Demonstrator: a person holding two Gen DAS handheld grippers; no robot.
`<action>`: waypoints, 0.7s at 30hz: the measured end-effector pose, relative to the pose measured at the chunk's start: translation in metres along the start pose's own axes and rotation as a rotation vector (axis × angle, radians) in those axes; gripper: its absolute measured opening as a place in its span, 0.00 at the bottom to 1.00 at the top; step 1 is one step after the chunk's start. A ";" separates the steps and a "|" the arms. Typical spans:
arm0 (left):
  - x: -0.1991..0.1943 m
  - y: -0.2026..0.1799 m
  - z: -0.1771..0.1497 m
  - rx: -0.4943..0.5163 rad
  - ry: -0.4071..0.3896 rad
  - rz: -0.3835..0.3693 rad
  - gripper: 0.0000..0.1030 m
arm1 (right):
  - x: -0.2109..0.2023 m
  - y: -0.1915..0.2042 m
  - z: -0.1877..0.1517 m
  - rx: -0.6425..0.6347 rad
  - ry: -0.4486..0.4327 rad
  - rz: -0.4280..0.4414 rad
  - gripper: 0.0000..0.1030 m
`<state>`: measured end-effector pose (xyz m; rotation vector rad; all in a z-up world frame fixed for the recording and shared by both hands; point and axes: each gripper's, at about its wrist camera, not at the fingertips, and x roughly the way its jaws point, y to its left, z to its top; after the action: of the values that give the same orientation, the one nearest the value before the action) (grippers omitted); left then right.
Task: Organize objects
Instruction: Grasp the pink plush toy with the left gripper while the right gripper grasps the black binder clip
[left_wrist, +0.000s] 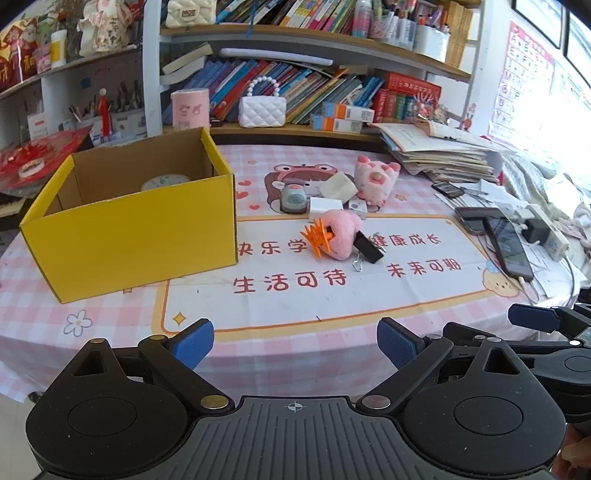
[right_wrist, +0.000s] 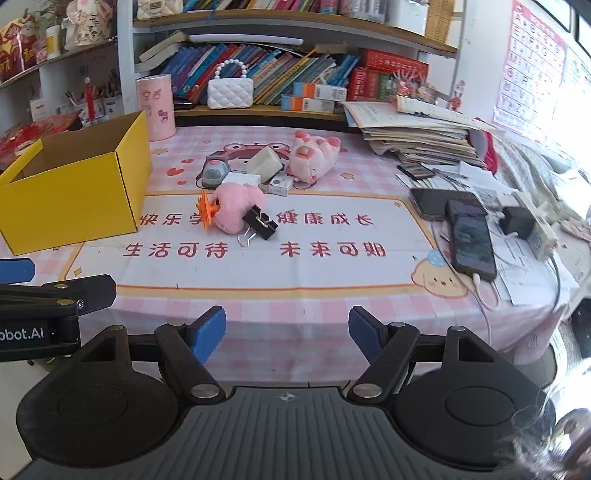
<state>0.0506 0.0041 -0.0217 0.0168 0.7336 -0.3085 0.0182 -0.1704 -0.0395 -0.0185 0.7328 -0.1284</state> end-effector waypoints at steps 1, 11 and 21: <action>0.003 0.000 0.002 -0.007 0.002 0.005 0.94 | 0.003 -0.001 0.002 -0.009 -0.001 0.006 0.70; 0.030 0.000 0.022 -0.078 0.011 0.072 0.94 | 0.042 -0.005 0.022 -0.163 -0.036 0.065 0.61; 0.055 -0.006 0.037 -0.139 0.026 0.168 0.94 | 0.101 -0.003 0.042 -0.346 -0.053 0.134 0.40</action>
<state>0.1114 -0.0208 -0.0300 -0.0495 0.7733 -0.0967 0.1202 -0.1868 -0.0750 -0.3009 0.6937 0.1274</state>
